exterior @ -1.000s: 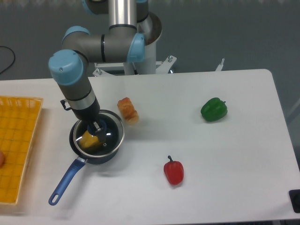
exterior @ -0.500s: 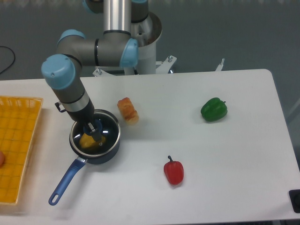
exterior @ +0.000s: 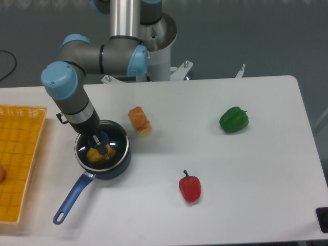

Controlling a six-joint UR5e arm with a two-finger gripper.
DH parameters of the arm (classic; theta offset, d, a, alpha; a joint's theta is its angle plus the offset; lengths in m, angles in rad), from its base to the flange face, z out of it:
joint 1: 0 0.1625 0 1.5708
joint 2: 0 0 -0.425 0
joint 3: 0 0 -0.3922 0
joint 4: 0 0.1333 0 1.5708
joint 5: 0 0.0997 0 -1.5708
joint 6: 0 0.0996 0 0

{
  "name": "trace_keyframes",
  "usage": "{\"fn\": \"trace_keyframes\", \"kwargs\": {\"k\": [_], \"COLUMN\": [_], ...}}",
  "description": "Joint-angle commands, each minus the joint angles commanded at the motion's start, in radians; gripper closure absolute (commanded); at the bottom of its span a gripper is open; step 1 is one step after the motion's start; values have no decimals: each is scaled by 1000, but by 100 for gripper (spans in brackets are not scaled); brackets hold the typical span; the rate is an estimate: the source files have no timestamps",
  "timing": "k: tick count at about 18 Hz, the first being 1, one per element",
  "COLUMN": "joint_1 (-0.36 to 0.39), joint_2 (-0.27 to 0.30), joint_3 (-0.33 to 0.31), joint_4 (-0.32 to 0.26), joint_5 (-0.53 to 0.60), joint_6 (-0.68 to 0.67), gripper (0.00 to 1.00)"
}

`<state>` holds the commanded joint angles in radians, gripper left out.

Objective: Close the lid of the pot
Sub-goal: 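Lower the glass lid onto the saucepan rim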

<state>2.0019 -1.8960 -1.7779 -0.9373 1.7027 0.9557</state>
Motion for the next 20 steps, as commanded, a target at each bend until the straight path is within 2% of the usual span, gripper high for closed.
{"fn": "trace_keyframes", "kwargs": {"k": [6,8,9,11,12,18,20], "joint_1": [0,0,0,0,0,11,34], "joint_2": [-12,-14,-14,-14,-12,5,35], "joint_3": [5,6,8,9,11,14,14], "joint_4": [3,3,3,3,3,0,-2], "joint_5": [11,11,11,11,11,12,12], "joint_6": [-2,-2,-2,0,0,8,11], "gripper": [35,30,24,6,0,0,0]}}
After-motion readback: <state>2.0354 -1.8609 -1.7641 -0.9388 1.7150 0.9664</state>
